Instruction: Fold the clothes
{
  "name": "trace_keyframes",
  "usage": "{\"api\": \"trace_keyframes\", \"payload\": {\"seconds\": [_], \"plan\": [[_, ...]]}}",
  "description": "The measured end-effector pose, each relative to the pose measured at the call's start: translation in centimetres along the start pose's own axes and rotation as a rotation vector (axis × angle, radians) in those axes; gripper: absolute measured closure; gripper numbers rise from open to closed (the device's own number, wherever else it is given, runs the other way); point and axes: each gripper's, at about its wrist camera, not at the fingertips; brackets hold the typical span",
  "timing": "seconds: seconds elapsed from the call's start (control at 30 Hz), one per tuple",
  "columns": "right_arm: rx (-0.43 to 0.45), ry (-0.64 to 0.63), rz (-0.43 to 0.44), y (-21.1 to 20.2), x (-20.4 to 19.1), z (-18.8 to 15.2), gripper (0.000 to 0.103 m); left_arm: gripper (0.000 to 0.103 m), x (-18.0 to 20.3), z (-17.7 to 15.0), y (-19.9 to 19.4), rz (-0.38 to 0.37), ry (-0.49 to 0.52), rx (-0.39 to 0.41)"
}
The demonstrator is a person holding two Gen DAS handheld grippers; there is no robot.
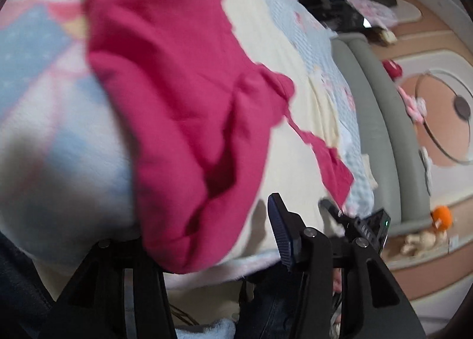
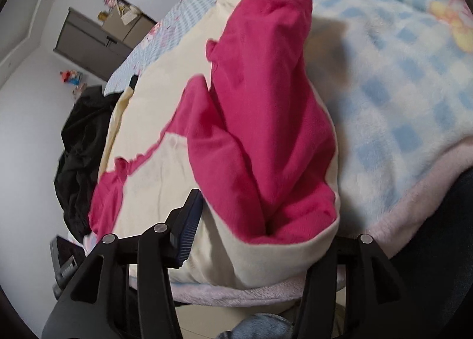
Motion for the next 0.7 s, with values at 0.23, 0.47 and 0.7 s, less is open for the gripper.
{"api": "trace_keyframes", "payload": {"seconds": [0.23,0.47,0.7], "plan": [[-0.008,-0.028,-0.022,0.7,-0.2,0.2,0.065,0.084,0.7,0.3,-0.5,0.058,0.024,0.041],[0.050,-0.131,-0.014,-2.8,-3.0,-0.1,0.091,0.088,5.1,-0.1,-4.0,0.074,0.179,0.134],[0.169,-0.216,0.083,-9.5,-6.3,-0.8,0.092,0.089,7.8,-1.1,-9.1,0.005,0.291,0.218]]}}
Point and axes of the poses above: each gripper's, at about its wrist camera, not at the fingertips, and y roughly the way its jaws point, x to its right, z to its top, and after that the axes turned 11 degrees about -x, right-handed
